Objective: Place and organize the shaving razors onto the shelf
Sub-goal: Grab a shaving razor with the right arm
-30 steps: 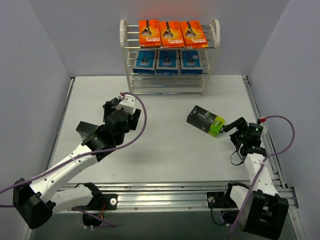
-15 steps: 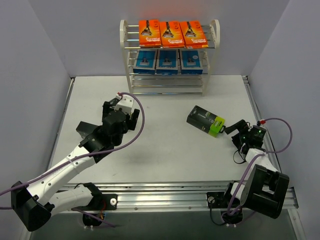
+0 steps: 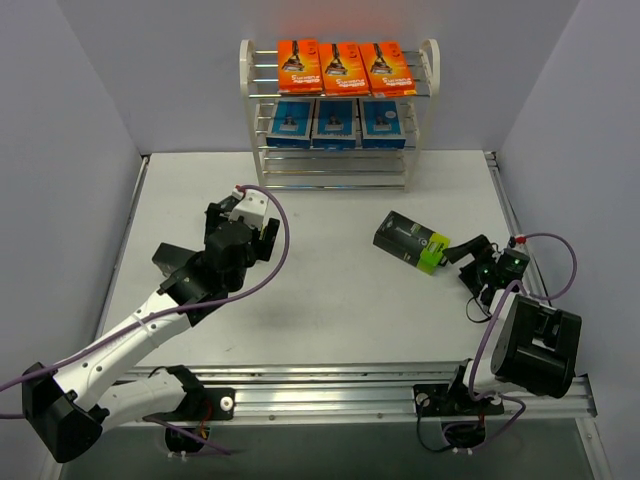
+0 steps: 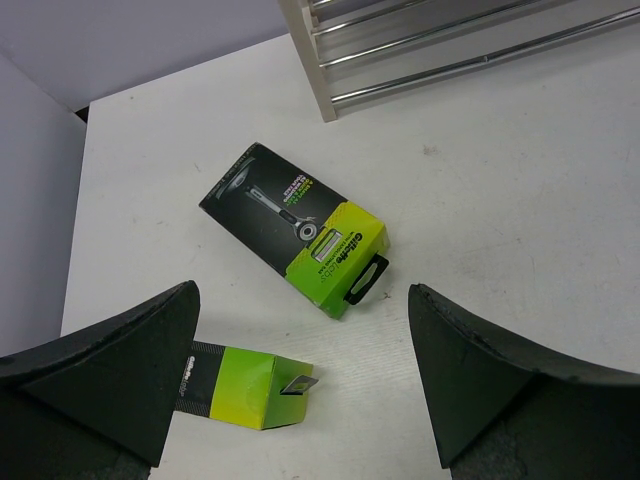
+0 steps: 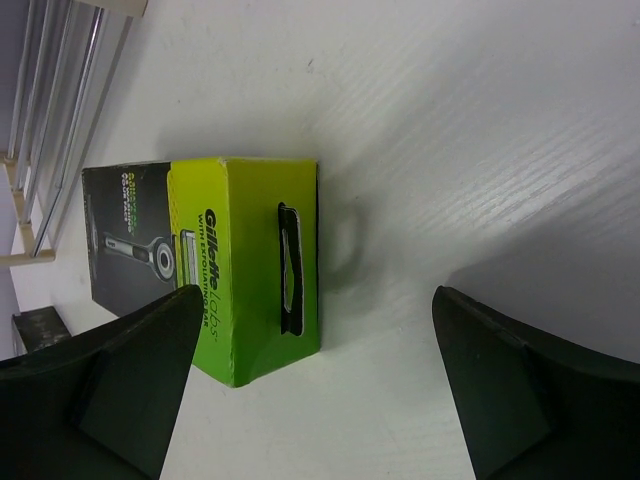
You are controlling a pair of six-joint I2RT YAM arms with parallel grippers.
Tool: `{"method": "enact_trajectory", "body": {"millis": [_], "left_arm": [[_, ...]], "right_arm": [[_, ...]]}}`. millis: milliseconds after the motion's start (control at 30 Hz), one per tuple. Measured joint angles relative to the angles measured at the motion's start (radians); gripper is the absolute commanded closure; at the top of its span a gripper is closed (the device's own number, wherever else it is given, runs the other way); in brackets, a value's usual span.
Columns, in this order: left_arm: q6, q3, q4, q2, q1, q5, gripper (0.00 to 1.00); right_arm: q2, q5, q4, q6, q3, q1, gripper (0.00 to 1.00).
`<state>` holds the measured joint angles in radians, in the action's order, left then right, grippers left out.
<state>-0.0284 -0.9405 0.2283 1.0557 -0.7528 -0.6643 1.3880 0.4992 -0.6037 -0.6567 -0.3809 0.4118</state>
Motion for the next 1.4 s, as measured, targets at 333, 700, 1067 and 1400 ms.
{"method": "enact_trajectory", "body": {"millis": [333, 700, 1067, 1400], "left_arm": [[0.000, 0.000, 0.000, 0.006, 0.000, 0.010, 0.06], [0.000, -0.001, 0.001, 0.018, 0.000, 0.029, 0.06], [0.001, -0.005, 0.002, 0.025, 0.000, 0.038, 0.06], [0.000, -0.005, 0.008, 0.034, -0.014, 0.038, 0.06]], "right_arm": [[0.051, 0.029, -0.093, -0.033, 0.008, -0.034, 0.08], [0.185, 0.051, -0.256, -0.061, -0.034, -0.093, 0.13], [0.253, 0.071, -0.315, -0.058, -0.051, -0.129, 0.36], [0.301, 0.104, -0.354, -0.074, -0.063, -0.179, 0.71]]}}
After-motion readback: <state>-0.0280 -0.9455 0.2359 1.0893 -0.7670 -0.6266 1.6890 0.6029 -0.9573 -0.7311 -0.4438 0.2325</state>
